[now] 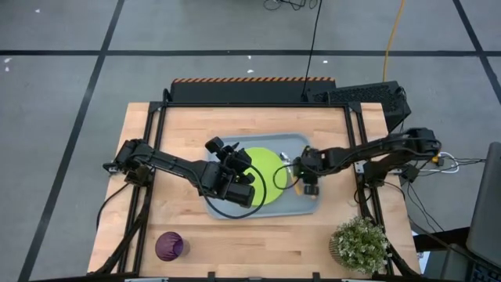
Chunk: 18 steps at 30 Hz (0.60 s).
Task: Pick and place plate/cup/fork/spoon on tray
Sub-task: Adjust the yellow spoon on the gray serving tray
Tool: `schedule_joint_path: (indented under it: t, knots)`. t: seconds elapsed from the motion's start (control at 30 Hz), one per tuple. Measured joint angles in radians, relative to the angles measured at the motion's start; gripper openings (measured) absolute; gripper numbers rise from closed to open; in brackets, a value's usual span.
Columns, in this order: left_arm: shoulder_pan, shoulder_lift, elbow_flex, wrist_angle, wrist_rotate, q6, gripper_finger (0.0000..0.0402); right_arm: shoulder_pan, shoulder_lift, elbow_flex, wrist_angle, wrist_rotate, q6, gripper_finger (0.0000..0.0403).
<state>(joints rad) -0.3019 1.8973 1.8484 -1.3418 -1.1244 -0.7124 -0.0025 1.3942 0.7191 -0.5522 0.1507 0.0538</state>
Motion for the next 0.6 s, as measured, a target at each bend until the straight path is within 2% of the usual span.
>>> schedule_joint_path:
  t: [0.17,0.3,0.43,0.6]
  knots:
    - [0.000,0.000,0.000,0.000,0.000,0.000,0.0120,-0.006,-0.170,0.015,0.006,0.046,-0.066,0.0121]
    - [0.000,0.000,0.000,0.004,-0.001,0.001,0.0120,-0.027,-0.243,0.020,0.084,0.087,-0.147,0.0121]
    - [0.000,0.000,0.000,0.005,-0.001,0.000,0.0120,-0.071,-0.224,0.020,0.165,0.081,-0.245,0.0121]
    - [0.000,0.000,0.000,0.007,0.000,0.001,0.0120,-0.126,-0.110,0.021,0.234,0.005,-0.321,0.0121]
